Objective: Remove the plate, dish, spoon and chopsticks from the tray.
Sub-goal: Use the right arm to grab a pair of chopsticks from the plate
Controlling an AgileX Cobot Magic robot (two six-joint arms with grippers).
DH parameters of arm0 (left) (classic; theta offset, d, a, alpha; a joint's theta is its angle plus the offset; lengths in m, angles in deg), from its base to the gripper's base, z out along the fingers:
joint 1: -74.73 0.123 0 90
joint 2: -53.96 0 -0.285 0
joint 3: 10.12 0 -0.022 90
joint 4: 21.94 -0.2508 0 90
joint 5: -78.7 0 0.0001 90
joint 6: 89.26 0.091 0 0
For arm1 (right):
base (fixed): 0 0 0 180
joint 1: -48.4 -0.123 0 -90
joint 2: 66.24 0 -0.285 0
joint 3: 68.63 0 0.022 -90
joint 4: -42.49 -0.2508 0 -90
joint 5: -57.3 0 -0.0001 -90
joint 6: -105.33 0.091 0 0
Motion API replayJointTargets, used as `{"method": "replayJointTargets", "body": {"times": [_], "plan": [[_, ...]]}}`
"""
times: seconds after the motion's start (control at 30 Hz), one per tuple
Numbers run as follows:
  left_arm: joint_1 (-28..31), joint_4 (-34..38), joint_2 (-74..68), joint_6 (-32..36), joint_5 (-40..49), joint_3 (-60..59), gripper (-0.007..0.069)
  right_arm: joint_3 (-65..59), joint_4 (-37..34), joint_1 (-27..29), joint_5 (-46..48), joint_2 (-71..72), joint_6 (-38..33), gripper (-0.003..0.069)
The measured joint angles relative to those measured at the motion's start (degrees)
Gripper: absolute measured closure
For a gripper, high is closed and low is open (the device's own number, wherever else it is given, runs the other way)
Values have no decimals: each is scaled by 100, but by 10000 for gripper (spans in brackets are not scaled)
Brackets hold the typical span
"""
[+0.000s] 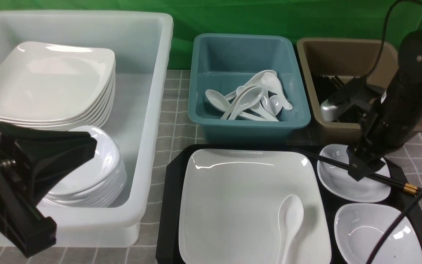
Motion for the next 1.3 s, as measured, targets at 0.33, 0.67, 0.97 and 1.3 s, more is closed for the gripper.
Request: {"method": "replayJointTargets", "body": {"times": [0.33,0.67,0.97,1.3], "plan": [[0,0,0,0,5,0,613,22,280,5,-250,-532,20,203],[0,11,0,0,11,0,613,26,287,10,-233,-611,-163,466],[0,20,0,0,32,0,613,26,419,10,82,-426,-586,526],[0,51,0,0,56,0,613,42,-746,16,1308,583,-1677,526]]}}
